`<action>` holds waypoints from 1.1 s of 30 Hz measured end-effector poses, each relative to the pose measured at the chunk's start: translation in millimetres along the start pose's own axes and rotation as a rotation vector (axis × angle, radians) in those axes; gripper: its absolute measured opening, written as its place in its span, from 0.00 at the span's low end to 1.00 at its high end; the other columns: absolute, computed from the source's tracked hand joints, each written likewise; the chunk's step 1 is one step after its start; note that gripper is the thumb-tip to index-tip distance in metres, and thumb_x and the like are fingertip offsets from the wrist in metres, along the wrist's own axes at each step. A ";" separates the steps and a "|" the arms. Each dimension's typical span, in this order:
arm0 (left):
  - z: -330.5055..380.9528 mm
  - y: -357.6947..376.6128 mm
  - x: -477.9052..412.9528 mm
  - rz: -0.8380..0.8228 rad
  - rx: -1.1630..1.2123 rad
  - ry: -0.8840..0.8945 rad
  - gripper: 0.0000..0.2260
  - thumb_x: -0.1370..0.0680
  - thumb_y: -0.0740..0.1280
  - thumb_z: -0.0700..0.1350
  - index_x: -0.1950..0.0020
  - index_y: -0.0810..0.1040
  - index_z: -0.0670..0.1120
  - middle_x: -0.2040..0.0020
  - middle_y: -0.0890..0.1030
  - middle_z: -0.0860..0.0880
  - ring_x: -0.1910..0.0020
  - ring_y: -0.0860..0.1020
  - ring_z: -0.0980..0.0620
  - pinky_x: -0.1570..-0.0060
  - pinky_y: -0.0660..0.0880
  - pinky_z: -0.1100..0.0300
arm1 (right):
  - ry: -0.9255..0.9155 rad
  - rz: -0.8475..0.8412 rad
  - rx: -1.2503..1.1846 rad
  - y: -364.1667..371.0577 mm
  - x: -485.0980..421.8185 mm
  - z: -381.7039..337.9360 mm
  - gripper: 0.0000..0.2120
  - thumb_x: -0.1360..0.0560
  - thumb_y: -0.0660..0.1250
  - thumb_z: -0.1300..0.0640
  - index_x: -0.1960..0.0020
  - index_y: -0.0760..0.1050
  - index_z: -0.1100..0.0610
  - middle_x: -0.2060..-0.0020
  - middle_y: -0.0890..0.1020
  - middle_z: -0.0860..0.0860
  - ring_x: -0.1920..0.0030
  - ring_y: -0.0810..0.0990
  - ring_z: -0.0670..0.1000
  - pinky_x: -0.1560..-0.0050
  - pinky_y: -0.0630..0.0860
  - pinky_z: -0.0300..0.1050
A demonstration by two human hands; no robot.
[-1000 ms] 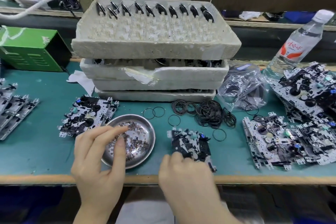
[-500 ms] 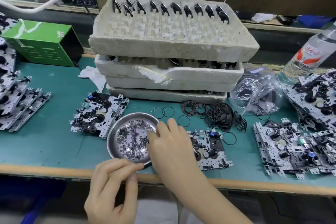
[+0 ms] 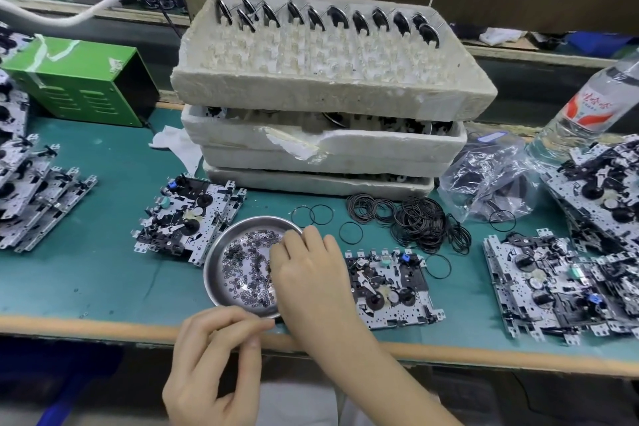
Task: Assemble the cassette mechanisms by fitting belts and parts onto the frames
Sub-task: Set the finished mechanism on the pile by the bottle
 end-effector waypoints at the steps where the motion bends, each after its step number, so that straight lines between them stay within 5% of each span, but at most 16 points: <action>1: 0.3 0.5 -0.1 -0.001 -0.002 -0.002 0.09 0.27 0.68 0.34 0.56 0.83 0.48 0.55 0.80 0.48 0.53 0.78 0.50 0.51 0.70 0.63 | 0.015 0.016 -0.012 -1.1 0.2 2.4 0.05 0.37 0.66 0.60 0.63 0.77 0.53 0.65 0.77 0.48 0.64 0.74 0.52 0.64 0.70 0.45; 6: 4.8 4.4 -0.7 -0.009 -0.007 0.002 0.09 0.27 0.68 0.34 0.57 0.84 0.46 0.56 0.80 0.48 0.52 0.77 0.50 0.50 0.70 0.65 | 0.076 0.014 -0.107 3.0 0.1 14.2 0.08 0.38 0.79 0.55 0.68 0.80 0.51 0.68 0.78 0.45 0.64 0.74 0.50 0.64 0.71 0.44; 15: 12.1 25.9 -11.8 -0.102 0.149 0.008 0.06 0.24 0.67 0.40 0.50 0.82 0.45 0.49 0.79 0.48 0.48 0.79 0.49 0.45 0.72 0.63 | 0.340 0.152 -0.630 -29.6 23.8 81.9 0.04 0.31 0.77 0.52 0.61 0.84 0.51 0.63 0.81 0.44 0.57 0.75 0.50 0.53 0.72 0.44; 19: 29.1 68.0 -16.7 -0.331 0.310 -0.009 0.17 0.25 0.69 0.43 0.37 0.77 0.49 0.38 0.75 0.48 0.36 0.75 0.46 0.37 0.70 0.66 | 0.523 0.203 -0.638 -39.4 57.3 142.3 0.03 0.30 0.77 0.54 0.61 0.84 0.50 0.62 0.82 0.40 0.55 0.77 0.47 0.51 0.71 0.42; 24: 41.4 144.2 6.4 -0.770 0.294 0.007 0.43 0.29 0.77 0.58 0.22 0.53 0.58 0.24 0.56 0.60 0.21 0.57 0.52 0.24 0.56 0.62 | 0.593 0.065 -0.589 -24.7 76.2 165.3 0.04 0.35 0.79 0.51 0.63 0.85 0.45 0.63 0.81 0.40 0.55 0.76 0.48 0.52 0.69 0.37; 29: 36.4 163.8 10.6 -0.749 0.279 0.044 0.47 0.31 0.77 0.54 0.23 0.49 0.62 0.24 0.51 0.67 0.21 0.53 0.56 0.24 0.52 0.65 | 0.558 -0.023 -0.536 -11.9 67.5 154.3 0.04 0.35 0.80 0.51 0.64 0.85 0.45 0.63 0.80 0.42 0.55 0.72 0.49 0.53 0.68 0.41; 33: 25.5 165.1 13.1 -0.751 0.298 0.005 0.46 0.28 0.76 0.52 0.22 0.46 0.65 0.24 0.53 0.63 0.21 0.54 0.53 0.24 0.53 0.65 | 0.558 -0.110 -0.514 -2.4 61.5 150.7 0.02 0.33 0.78 0.49 0.61 0.85 0.45 0.62 0.77 0.39 0.53 0.70 0.48 0.51 0.67 0.40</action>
Point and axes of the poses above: each hand's wrist, its own x-axis away from the middle knuckle, its own y-axis out of the palm, z = x × y, the point moved 10 cm from there along -x, towards the middle knuckle
